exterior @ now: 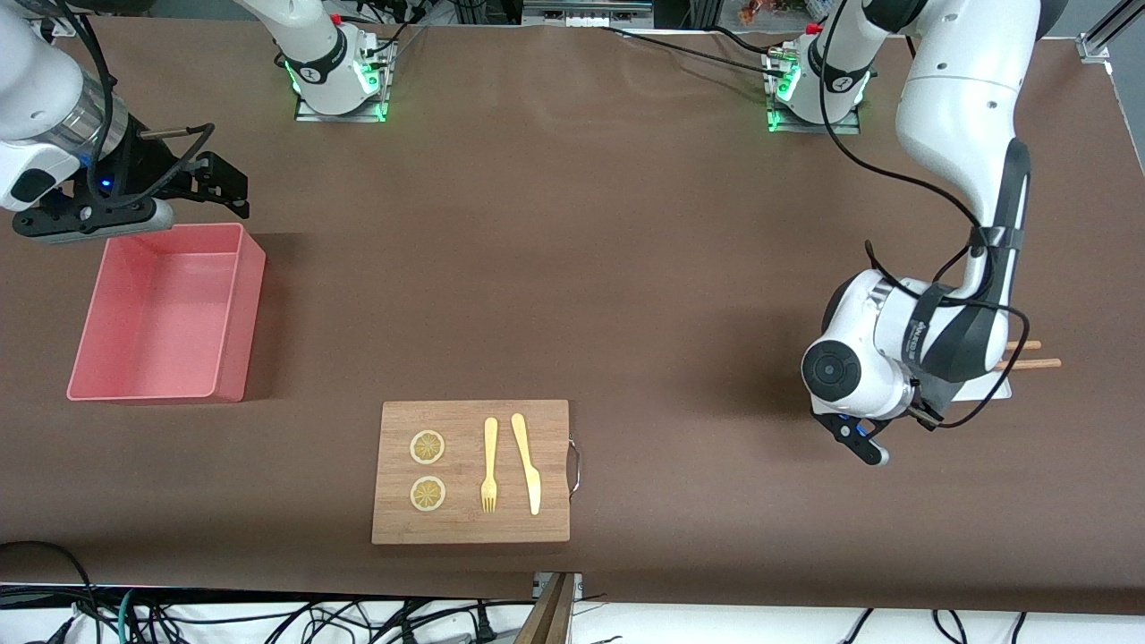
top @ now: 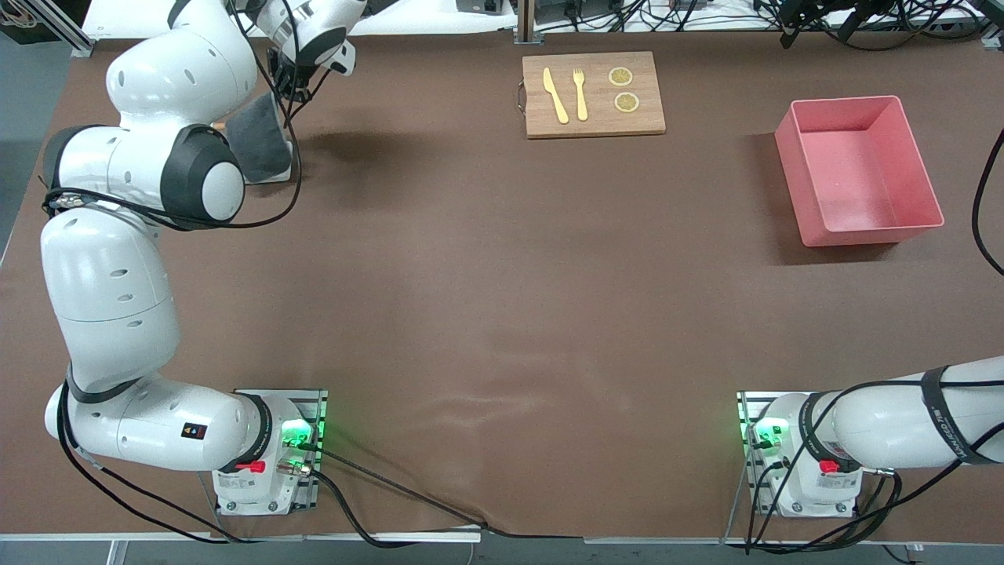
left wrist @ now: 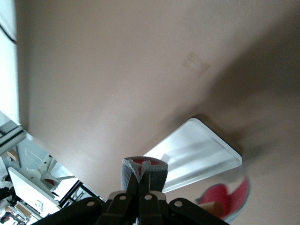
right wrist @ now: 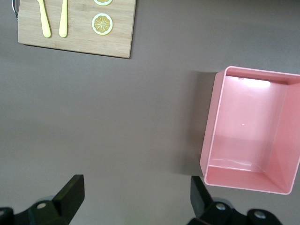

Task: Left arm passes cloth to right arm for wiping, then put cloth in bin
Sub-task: 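Carry the cloth toward table center while the right gripper approaches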

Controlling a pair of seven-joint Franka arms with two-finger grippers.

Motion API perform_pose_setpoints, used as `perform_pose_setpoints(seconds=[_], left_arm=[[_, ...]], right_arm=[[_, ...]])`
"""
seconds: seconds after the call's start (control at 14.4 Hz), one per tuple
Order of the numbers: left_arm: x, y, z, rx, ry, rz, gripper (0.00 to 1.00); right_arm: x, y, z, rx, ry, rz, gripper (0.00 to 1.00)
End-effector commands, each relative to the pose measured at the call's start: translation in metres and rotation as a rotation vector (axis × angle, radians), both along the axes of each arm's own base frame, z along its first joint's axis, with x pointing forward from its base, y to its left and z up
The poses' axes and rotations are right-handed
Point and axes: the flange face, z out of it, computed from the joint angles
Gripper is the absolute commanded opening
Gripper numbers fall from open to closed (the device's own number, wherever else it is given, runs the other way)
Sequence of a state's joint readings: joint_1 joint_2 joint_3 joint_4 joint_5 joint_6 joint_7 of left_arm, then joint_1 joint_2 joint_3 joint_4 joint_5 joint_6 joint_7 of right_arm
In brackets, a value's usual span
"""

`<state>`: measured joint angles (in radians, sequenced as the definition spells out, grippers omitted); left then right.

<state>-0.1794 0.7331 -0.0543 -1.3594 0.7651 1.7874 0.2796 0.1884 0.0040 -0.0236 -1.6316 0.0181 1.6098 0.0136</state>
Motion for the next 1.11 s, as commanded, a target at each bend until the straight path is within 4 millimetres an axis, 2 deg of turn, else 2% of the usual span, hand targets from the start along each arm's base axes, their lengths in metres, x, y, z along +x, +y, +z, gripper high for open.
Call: perform_pose_setpoints(seconds=[0.0, 0.14, 0.35, 0.42, 0.55, 0.62, 0.69, 0.83, 0.97, 1.04], left_arm=[[-0.009, -0.045, 0.055, 0.000, -0.061, -0.068, 0.00], [-0.020, -0.081, 0.101, -0.004, -0.112, -0.103, 0.00], [-0.059, -0.124, 0.163, 0.069, -0.125, 0.004, 0.00], [-0.077, -0.149, 0.172, 0.105, -0.134, 0.053, 0.00], [-0.124, -0.221, 0.188, 0.198, -0.225, 0.074, 0.00], [-0.141, -0.250, 0.196, 0.219, -0.304, 0.066, 0.00], [-0.153, -0.269, 0.196, 0.210, -0.340, 0.060, 0.00], [-0.160, -0.284, 0.206, 0.141, -0.378, 0.087, 0.00], [-0.149, -0.290, 0.219, -0.078, -0.332, 0.149, 0.00], [-0.132, -0.272, 0.220, -0.182, -0.294, 0.214, 0.00]], right_arm=[[0.000, 0.000, 0.007, 0.011, -0.006, 0.003, 1.00], [0.001, -0.004, 0.012, 0.014, -0.016, -0.003, 1.00], [0.000, -0.004, 0.013, 0.014, -0.015, 0.006, 1.00], [0.000, 0.001, 0.013, 0.013, -0.015, 0.019, 1.00], [-0.003, 0.008, 0.010, 0.006, -0.001, 0.039, 1.00], [-0.008, 0.013, 0.008, 0.001, 0.034, 0.060, 1.00], [-0.013, 0.019, 0.006, -0.003, 0.065, 0.108, 1.00], [-0.017, 0.037, 0.000, 0.011, 0.084, 0.235, 1.00], [-0.013, 0.048, -0.014, 0.041, 0.110, 0.360, 1.00], [-0.010, 0.049, -0.022, 0.098, 0.123, 0.441, 1.00]])
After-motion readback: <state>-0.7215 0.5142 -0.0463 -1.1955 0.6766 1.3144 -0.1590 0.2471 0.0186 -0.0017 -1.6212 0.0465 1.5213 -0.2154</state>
